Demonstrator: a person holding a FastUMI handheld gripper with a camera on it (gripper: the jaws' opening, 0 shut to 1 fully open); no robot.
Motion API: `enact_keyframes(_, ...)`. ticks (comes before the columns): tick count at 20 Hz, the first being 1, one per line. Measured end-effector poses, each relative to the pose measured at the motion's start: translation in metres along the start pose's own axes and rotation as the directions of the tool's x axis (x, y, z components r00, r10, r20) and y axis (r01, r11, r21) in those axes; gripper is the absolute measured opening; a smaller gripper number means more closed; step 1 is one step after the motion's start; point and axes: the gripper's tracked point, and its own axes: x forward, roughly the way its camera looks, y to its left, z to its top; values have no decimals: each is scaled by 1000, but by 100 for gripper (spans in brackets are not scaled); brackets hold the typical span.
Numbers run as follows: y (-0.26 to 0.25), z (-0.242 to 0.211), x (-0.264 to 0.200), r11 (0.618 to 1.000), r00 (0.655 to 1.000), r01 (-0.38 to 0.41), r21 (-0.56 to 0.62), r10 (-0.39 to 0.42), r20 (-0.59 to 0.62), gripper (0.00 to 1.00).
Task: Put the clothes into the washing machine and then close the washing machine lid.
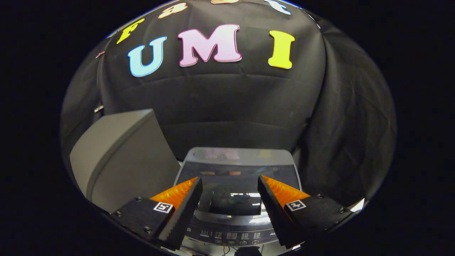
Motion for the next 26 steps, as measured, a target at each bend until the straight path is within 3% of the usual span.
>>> enact_keyframes(4, 22, 63, -20, 1000, 990, -31, 4, 30, 137, 99)
enact_keyframes(7, 37, 117, -48, 998, 958, -60, 16, 53, 283, 99)
enact_keyframes(12, 54, 201, -115, 996, 833, -74, 47, 36, 552, 99)
enact_keyframes(26, 117, 194, -150, 998, 828, -64, -26, 68, 557, 99)
